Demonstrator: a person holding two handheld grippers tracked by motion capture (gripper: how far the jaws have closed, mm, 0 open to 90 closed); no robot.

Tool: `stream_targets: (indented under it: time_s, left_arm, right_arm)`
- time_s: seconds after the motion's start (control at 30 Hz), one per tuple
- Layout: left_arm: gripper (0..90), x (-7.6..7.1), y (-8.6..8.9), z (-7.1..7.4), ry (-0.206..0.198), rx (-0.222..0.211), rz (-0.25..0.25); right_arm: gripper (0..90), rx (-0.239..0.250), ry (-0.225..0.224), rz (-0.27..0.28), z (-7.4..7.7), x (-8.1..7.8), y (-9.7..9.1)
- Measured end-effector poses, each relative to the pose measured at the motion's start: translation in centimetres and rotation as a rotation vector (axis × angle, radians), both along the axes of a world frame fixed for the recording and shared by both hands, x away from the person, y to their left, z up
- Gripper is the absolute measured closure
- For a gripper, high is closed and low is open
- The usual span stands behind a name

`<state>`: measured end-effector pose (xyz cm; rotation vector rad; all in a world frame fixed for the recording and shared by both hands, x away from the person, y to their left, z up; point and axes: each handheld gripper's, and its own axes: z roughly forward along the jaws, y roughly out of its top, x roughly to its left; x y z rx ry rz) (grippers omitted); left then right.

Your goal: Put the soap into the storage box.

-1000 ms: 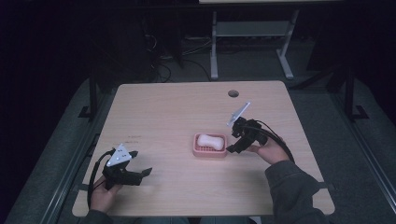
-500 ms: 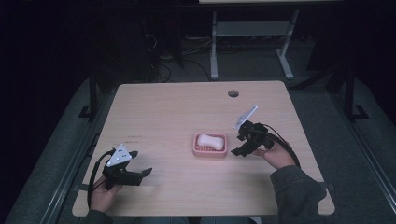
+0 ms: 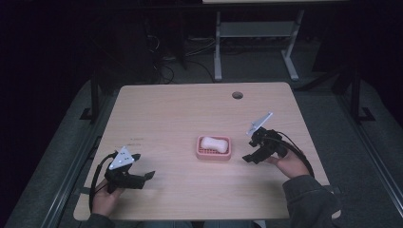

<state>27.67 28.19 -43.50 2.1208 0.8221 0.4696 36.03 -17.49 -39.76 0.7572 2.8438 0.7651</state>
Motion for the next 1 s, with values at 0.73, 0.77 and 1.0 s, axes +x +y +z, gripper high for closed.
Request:
stream_targets:
  time_s: [0.73,0.77,1.0]
  left_arm:
    - [14.5,0.0,-0.2,-0.1,-0.002,0.004,-0.004]
    - [14.5,0.0,-0.2,-0.1,-0.003,0.004,-0.005]
    - [14.5,-0.1,-0.2,-0.1,0.002,-0.001,0.002]
  right_arm:
    - [31.8,0.023,0.010,-0.058,-1.1,-2.1,-2.6]
    - [31.8,0.022,0.009,-0.060,-1.2,-2.2,-2.8]
    - [31.8,0.035,0.011,-0.083,-1.7,-2.9,-3.8]
